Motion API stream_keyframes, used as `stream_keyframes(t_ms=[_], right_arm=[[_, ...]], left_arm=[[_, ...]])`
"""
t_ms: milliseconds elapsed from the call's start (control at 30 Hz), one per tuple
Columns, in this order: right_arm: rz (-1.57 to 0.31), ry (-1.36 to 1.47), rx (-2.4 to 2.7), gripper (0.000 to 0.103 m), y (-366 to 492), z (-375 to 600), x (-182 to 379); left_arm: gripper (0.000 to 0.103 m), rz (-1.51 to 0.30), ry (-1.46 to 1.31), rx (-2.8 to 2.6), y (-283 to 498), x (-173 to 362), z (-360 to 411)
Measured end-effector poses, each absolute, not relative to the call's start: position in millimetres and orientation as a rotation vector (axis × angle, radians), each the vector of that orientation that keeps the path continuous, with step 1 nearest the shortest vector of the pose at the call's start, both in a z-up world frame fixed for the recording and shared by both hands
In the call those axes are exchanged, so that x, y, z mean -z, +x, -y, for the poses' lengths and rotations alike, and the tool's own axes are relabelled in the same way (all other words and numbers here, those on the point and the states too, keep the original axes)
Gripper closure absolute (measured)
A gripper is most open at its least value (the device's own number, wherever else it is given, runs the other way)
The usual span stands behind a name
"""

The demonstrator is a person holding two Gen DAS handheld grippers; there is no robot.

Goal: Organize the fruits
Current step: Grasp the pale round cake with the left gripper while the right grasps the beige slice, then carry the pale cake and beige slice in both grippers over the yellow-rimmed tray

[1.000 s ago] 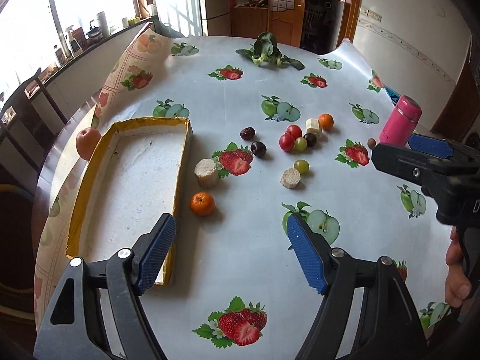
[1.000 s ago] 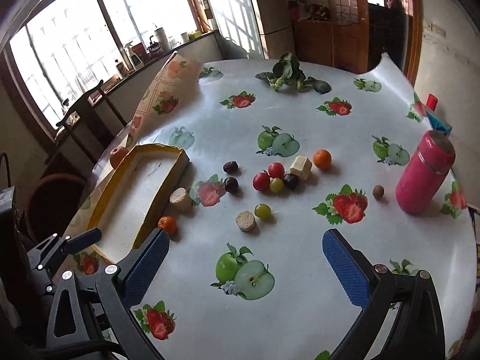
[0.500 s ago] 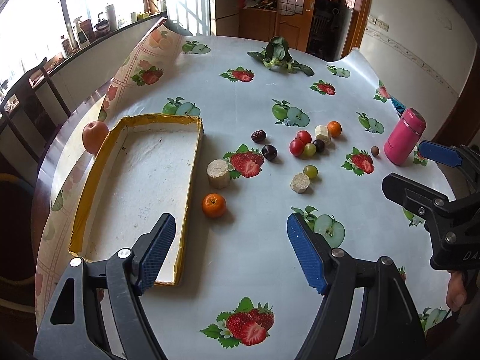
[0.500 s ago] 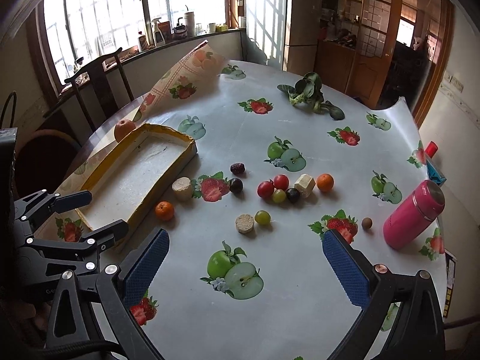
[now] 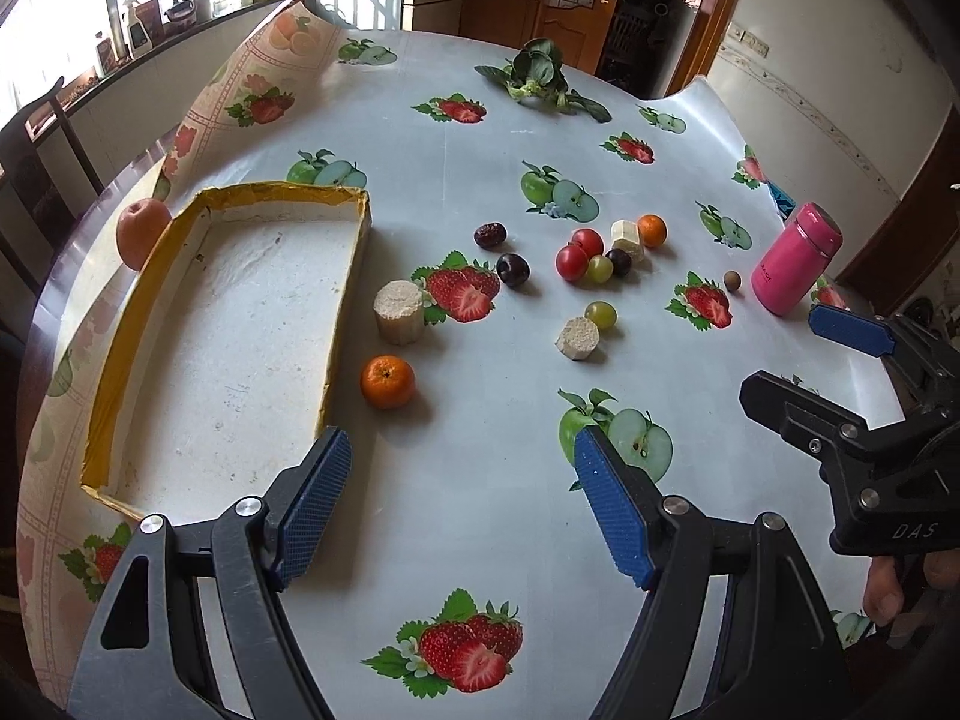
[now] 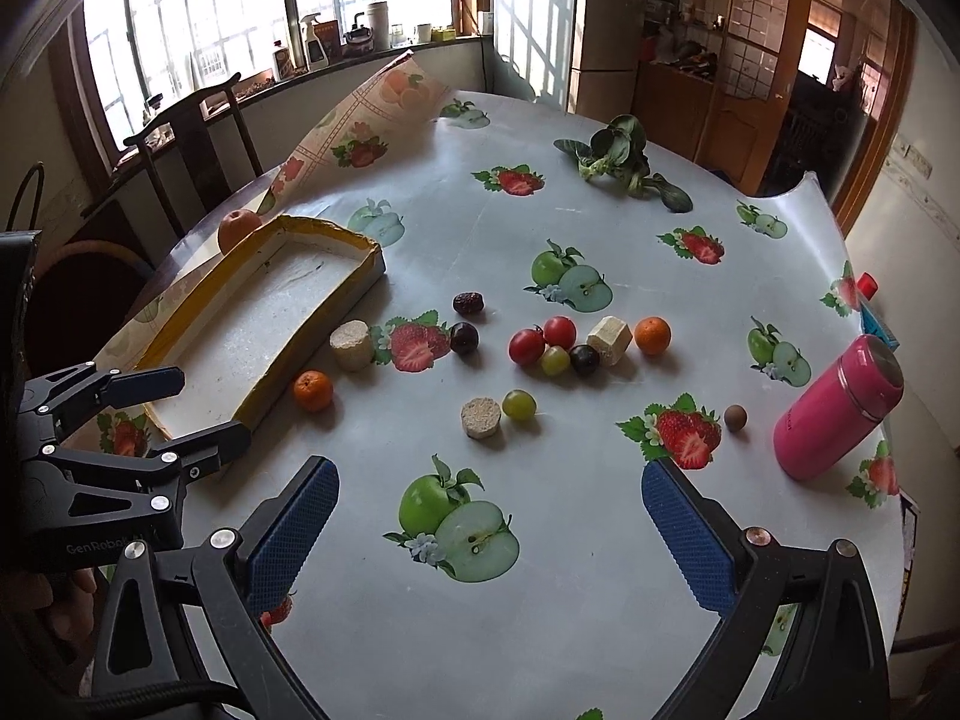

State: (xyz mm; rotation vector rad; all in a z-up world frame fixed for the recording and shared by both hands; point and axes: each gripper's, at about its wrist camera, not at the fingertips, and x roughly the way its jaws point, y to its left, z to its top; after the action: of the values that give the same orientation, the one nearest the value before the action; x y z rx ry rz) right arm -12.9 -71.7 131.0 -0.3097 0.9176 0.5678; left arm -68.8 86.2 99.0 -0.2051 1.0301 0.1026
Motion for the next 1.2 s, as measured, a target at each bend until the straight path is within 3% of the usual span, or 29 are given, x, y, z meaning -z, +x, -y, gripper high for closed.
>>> stream_keyframes(t_ms=[133, 367, 767, 900, 933, 1000, 1067, 1100, 1200], right_arm=[[-0.998, -0.245, -0.576, 0.01, 2, 78, -105], [-1.14, -0.105, -0.616, 0.038, 38, 69, -52], [-1.179, -0.156, -0.627, 0.039, 81, 11, 4], [-1.159, -0.211, -0.633, 0.051, 81, -6, 5], [-1.152, -0.223, -0.627, 0.053, 79, -7, 5], [-1.156, -0.199, -0.636, 0.071, 78, -4, 5], [-1.179, -0.127, -0.662, 0.072, 79, 4, 4], [-1.186, -0.104, -0.664, 0.072, 79, 9, 4], [-1.192, -0.044, -0.661, 0.072, 75, 24, 0]], left_arm=[[0.026, -1.069, -0.25, -0.086, -53, -75, -86], [0.026, -1.136, -0.245, -0.143, -7, -31, -98], [0.026, -1.132, -0.208, -0.248, 46, -9, -135], [0.027, -1.181, -0.195, -0.265, 64, 11, -138], [0.03, -1.179, -0.162, -0.259, 65, 12, -134], [0.043, -1.16, -0.149, -0.23, 65, 10, -129], [0.066, -1.159, -0.136, -0.215, 65, 8, -127], [0.071, -1.16, -0.142, -0.199, 65, 7, -127], [0.071, -1.165, -0.203, -0.147, 59, 4, -132]])
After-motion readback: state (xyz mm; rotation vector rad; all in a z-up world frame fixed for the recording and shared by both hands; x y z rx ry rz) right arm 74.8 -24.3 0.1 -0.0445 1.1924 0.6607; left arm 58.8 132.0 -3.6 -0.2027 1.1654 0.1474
